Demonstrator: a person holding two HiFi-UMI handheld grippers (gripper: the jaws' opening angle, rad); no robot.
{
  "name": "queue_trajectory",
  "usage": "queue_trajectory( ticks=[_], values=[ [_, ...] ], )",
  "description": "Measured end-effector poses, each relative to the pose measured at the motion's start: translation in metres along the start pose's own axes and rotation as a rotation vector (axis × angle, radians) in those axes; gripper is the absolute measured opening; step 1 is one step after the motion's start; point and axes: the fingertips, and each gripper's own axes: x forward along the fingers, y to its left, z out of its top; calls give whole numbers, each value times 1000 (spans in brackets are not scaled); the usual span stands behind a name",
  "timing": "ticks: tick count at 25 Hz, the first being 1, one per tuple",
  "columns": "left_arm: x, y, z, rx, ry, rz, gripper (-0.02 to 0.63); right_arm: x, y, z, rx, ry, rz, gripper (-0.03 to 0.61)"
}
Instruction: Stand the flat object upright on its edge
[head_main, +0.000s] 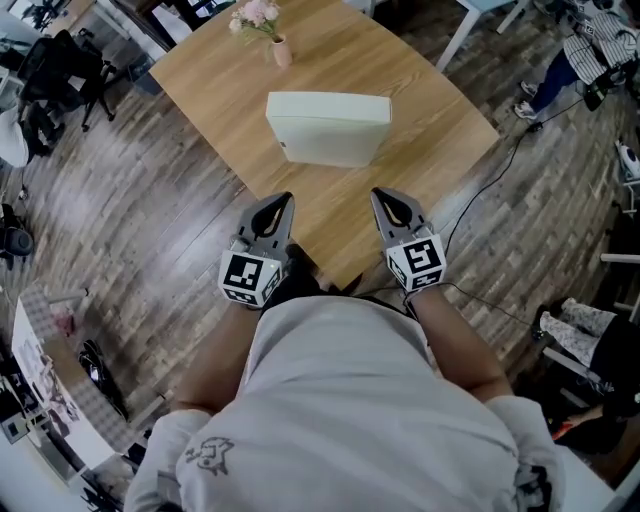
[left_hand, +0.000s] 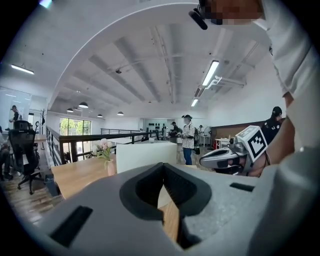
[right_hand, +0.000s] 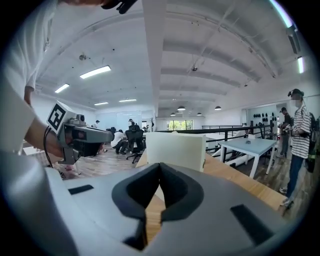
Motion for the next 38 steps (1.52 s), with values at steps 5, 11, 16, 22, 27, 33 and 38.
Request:
queue_trajectory(
  ticks=[5,11,16,22,27,33,38],
  values=[
    [-26,-3,19,-10,-47,-54,6,-11,34,25,-18,-30,28,5],
    [-72,6,27,7,-60,-115,6,-24,81,58,-25,-71,-4,5],
    [-115,16,38,26,-75,-160,6,-36,114,70,9,-91,-50,5],
    [-159,27,41,31,-91,-200,6,-51,154,76,2,-86,-91,5],
    [-179,29,36,17,-95,-220,6,-67,175,83,-18,-80,-103,5],
    [-187,5,37,9,-103,-223,6,-97,177,90,-57,-100,-103,5],
    [-187,-23,44,15,-123,-197,6,-123,170,88,-73,-125,-72,5]
  ],
)
